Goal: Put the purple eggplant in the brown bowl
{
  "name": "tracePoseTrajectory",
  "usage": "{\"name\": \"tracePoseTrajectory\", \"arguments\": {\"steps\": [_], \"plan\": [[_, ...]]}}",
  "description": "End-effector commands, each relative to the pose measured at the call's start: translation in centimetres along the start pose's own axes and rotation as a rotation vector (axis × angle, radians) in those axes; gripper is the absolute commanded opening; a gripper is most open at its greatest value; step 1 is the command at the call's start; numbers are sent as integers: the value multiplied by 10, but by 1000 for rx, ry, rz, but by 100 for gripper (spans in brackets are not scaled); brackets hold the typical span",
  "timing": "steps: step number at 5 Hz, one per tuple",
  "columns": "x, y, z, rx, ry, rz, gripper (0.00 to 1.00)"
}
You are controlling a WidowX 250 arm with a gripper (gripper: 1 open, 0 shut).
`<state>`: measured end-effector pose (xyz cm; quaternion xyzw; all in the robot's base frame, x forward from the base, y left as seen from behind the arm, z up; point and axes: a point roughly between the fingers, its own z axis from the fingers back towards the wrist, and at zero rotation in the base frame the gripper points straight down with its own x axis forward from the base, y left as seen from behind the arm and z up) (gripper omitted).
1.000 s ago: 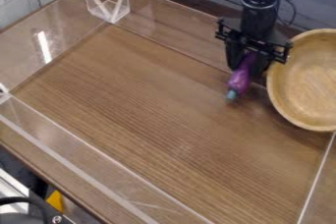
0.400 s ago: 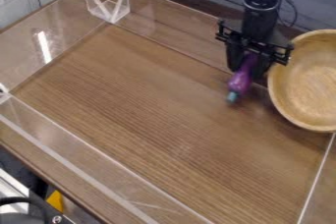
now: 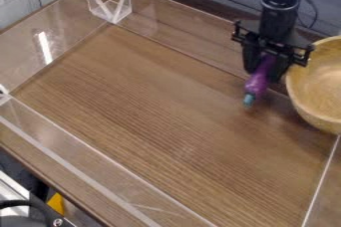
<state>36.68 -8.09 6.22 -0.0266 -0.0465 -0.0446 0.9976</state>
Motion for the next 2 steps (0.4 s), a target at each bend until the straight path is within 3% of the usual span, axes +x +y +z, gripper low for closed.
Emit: {"name": "tracePoseTrajectory", "arguments": {"steps": [1,2], "plan": [[10,-23,23,-30,-74,-38,0],[11,-26,23,-38,-75,-39,0]]}}
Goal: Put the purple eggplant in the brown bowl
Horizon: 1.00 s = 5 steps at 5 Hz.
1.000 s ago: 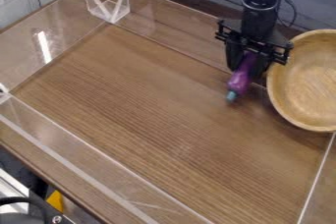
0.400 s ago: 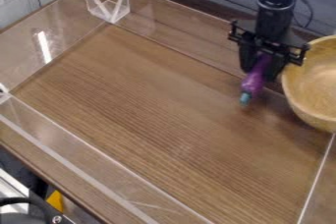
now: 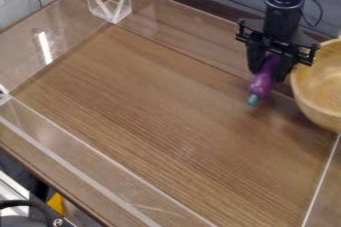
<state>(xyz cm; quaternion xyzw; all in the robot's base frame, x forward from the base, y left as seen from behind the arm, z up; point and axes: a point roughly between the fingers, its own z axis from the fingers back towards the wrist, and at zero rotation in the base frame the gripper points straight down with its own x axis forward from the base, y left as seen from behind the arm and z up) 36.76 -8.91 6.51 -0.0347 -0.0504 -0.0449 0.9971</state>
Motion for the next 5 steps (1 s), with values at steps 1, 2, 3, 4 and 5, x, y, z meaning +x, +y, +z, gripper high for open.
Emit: {"name": "tracePoseTrajectory", "arguments": {"steps": [1,2,3,4,5], "plan": [[10,-22,19,-29,-66,-40,0],[10,-26,17,-35,-65,-40,0],[14,-33,11,-40,-63,-42,0],[12,-36,8,-44,-66,-41,0],[9,-37,9,-50,-69,-39,0]]}}
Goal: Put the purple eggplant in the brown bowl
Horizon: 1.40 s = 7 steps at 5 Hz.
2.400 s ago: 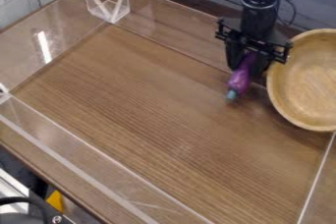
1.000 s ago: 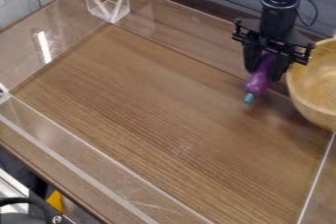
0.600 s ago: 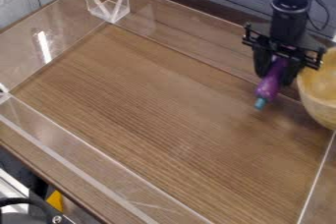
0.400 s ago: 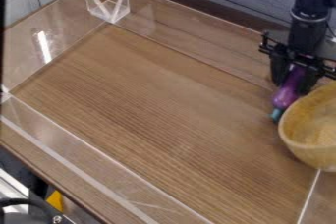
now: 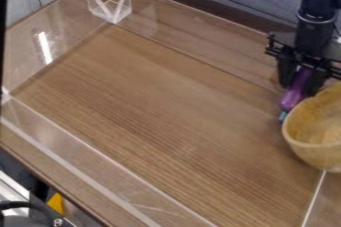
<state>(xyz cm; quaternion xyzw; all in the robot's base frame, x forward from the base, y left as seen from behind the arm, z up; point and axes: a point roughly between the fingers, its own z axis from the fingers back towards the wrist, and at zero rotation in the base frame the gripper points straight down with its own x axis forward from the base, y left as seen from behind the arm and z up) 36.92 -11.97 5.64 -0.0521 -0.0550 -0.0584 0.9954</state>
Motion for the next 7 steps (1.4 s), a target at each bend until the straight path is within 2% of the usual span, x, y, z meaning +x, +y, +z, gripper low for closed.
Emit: {"name": "tracePoseTrajectory", "arguments": {"steps": [1,7], "plan": [[5,-10,19,-21,-62,-12,0],[5,-21,18,-56,-78,-1,0]]}}
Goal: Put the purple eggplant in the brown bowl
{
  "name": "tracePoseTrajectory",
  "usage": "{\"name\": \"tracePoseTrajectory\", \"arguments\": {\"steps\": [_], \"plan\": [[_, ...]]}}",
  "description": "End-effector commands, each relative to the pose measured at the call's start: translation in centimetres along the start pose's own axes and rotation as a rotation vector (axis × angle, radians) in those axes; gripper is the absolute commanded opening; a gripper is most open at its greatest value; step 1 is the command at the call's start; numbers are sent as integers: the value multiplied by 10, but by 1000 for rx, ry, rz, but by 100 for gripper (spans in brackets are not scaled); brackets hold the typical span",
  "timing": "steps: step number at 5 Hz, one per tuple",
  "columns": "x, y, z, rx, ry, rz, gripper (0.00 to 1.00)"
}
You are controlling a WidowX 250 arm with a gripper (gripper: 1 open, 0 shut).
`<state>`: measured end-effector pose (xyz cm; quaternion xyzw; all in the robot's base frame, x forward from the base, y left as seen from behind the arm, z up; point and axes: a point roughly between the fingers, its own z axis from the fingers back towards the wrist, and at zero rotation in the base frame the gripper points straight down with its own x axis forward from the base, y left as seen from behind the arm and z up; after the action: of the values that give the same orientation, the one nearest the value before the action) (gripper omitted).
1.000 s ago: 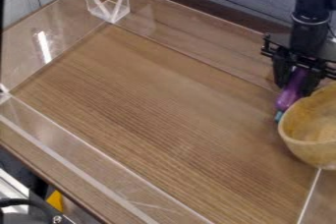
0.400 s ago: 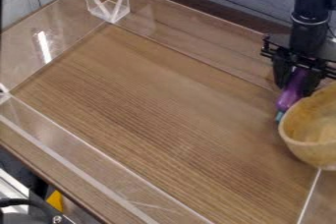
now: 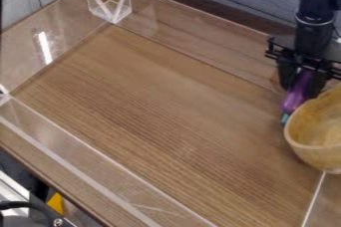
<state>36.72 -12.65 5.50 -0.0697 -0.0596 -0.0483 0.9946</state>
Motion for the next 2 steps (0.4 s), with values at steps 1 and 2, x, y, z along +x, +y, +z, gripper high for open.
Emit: {"name": "tracePoseTrajectory", "arguments": {"steps": [1,2], "plan": [[6,-18,19,-28,-67,-23,0],[6,-20,18,-34,-71,-21,0]]}}
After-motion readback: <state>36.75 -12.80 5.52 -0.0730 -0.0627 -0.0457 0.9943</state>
